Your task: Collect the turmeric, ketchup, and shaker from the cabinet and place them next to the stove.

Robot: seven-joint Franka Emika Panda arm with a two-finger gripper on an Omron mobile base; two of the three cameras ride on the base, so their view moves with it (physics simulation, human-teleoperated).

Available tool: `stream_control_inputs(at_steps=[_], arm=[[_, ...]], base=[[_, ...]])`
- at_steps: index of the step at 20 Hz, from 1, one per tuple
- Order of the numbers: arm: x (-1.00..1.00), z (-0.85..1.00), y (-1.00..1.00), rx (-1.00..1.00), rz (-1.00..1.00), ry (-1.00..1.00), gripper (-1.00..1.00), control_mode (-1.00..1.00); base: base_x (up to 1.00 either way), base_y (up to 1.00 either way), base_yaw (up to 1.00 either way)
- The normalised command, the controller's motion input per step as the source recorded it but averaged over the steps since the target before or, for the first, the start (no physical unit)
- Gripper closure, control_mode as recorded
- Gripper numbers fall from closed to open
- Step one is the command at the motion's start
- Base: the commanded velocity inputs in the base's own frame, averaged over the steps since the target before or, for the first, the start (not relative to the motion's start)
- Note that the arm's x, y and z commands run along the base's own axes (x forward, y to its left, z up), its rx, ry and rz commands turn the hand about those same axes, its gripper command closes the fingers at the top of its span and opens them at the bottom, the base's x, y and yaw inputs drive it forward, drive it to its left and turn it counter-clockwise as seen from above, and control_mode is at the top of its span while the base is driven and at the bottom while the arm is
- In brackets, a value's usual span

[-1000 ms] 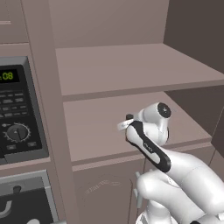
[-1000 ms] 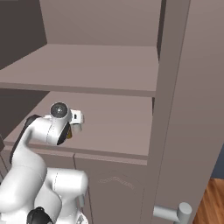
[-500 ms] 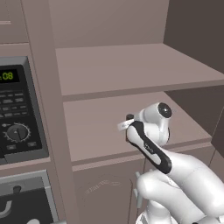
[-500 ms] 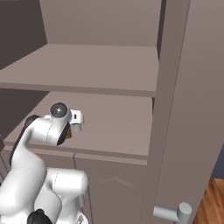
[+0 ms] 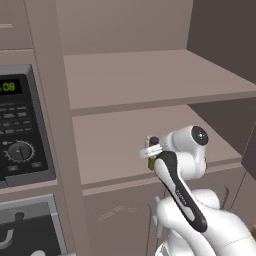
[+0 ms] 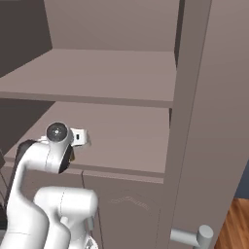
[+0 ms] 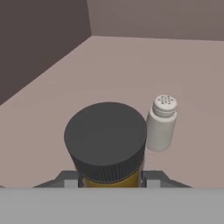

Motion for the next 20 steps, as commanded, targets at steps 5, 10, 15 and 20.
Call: stream_control_inputs(at_steps=[5,10,15,20], arm=[[-0.74,0.01,0.0,0.01,0.01,-0.08,1.0,-1.0],[-0.81,0.07,-0.05,0.01,0.02,-0.06,1.0,-1.0],[-0.88,0.02,-0.02,0.0,0.01,-0.02,1.0,-1.0],[-0.88,0.0,-0.07,0.01,0.03,-0.07,1.0,-1.0]], base=[[0.0,0.0,0.0],[0.0,0.0,0.0],[0.0,0.0,0.0],[0.0,0.0,0.0]])
